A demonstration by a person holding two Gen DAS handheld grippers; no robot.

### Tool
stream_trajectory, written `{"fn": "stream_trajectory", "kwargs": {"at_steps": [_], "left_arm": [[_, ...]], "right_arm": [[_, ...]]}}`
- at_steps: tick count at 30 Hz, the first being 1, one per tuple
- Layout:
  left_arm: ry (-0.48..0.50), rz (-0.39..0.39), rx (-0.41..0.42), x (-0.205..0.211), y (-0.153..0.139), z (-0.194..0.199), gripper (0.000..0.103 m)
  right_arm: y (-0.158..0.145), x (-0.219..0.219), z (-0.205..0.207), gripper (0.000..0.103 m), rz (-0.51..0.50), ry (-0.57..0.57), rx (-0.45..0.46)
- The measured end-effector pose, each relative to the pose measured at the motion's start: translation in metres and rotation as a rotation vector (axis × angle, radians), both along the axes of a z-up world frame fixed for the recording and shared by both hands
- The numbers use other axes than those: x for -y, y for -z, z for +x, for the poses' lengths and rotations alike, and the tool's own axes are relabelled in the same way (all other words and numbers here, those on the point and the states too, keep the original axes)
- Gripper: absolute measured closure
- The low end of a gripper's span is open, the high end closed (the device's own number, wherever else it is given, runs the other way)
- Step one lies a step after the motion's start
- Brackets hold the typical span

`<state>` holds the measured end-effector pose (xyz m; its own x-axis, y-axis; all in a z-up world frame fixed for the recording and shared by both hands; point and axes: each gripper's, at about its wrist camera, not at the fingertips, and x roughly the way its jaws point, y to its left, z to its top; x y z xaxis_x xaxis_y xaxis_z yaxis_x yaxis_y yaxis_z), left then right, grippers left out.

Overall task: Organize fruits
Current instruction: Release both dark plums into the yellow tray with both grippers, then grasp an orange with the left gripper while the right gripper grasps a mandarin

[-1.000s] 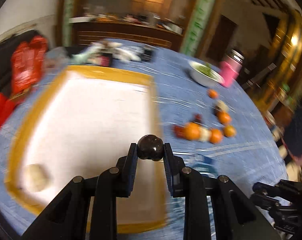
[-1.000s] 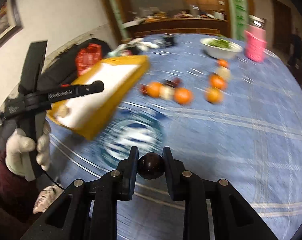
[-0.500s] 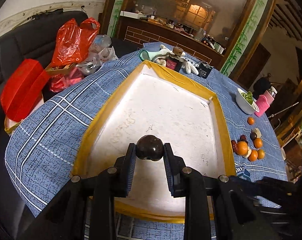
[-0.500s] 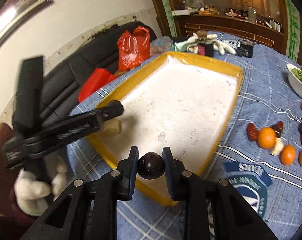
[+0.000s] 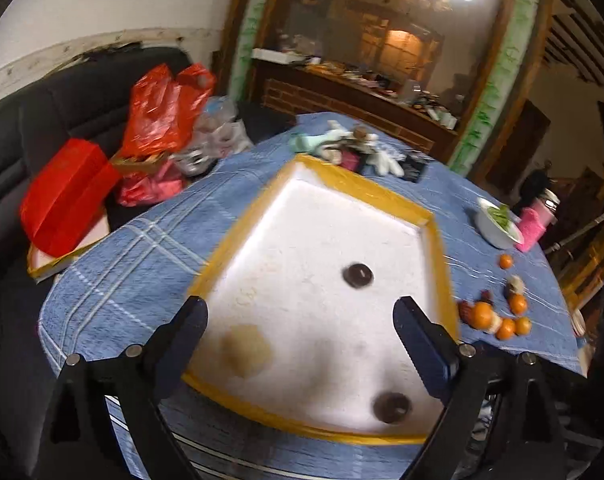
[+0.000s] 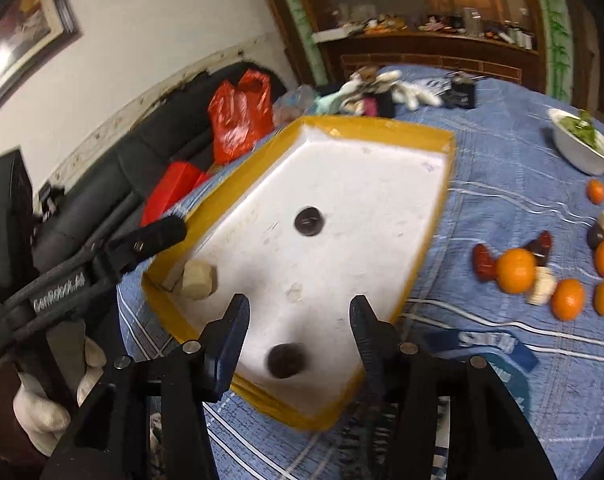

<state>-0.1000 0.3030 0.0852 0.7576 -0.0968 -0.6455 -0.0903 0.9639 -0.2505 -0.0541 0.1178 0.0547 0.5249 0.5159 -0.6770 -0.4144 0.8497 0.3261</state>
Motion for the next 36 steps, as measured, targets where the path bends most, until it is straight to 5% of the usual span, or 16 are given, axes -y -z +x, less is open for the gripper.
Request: {"fn": "stream_trajectory", "kwargs": {"at_steps": [7,17,25,30,36], "left_arm": [[0.099,0.159,0.020,0.062,-0.012,-0.012,0.009],[0.181,0.102,0.020,0.088,-0.019,-0.016,0.010],[0.266,0.132,0.015,0.123,-0.016,-0.019,0.025],[0.379,0.136,-0.025,0.153,-0.005,-0.015,0.063],[0.486,0.120,-0.061,0.186,0.008,-0.010,0.063]], "right_arm": [[-0.006,0.061,-0.014,0.045,0.053,0.134,0.009],[0.003,0.131,-0.036,0.045,0.128,0.263,-0.003],[0.014,0.190,-0.047,0.045,0.138,0.381,-0.016],[0.023,0.215,-0.047,0.045,0.120,0.443,-0.034],[0.019,0.228,-0.009,0.045,-0.014,0.483,-0.018]]}}
